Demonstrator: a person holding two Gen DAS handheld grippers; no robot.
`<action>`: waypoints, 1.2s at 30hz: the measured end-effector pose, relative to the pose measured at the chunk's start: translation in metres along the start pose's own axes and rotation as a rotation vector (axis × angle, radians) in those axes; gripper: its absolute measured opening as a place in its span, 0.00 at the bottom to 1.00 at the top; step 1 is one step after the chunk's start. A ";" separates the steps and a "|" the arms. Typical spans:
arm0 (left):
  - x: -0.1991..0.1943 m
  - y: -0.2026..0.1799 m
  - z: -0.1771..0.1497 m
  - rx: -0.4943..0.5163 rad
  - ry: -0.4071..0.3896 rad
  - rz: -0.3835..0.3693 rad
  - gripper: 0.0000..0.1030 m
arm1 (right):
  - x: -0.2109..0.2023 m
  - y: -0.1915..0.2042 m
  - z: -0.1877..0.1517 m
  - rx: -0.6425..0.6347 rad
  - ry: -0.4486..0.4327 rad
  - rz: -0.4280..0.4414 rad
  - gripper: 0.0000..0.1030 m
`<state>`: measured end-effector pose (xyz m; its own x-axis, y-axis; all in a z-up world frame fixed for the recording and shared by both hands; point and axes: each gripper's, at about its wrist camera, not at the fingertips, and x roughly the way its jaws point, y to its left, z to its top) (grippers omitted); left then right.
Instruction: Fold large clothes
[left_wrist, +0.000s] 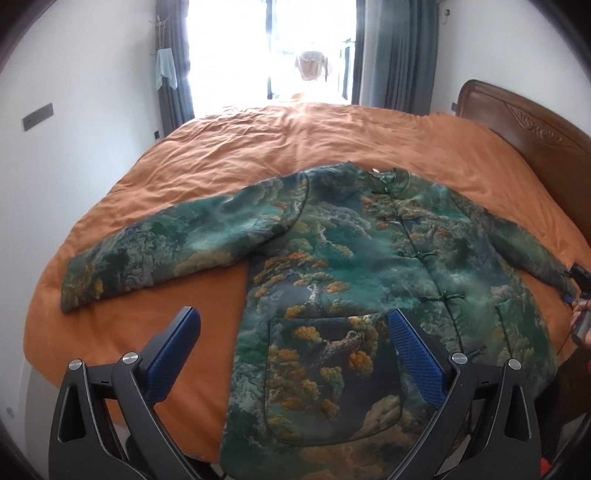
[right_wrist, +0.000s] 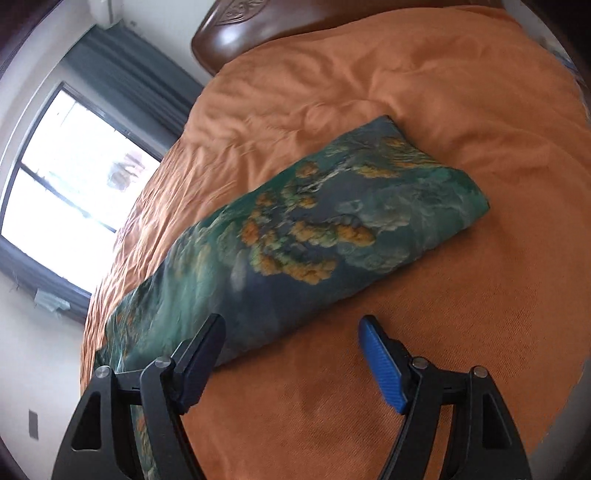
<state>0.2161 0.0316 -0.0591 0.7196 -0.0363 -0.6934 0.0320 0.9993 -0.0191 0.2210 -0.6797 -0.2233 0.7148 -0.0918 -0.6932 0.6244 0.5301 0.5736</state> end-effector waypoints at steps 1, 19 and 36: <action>0.002 -0.002 0.000 0.005 0.003 0.000 0.99 | 0.002 -0.007 0.005 0.048 -0.016 -0.001 0.74; 0.007 0.012 -0.011 -0.050 0.018 -0.035 0.99 | -0.093 0.138 0.003 -0.283 -0.152 0.169 0.10; -0.012 0.038 -0.035 -0.133 0.019 -0.053 0.99 | -0.060 0.390 -0.148 -0.775 -0.020 0.258 0.10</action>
<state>0.1847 0.0706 -0.0768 0.7060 -0.0898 -0.7025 -0.0238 0.9884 -0.1502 0.3755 -0.3428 -0.0222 0.8165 0.1011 -0.5684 0.0501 0.9684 0.2442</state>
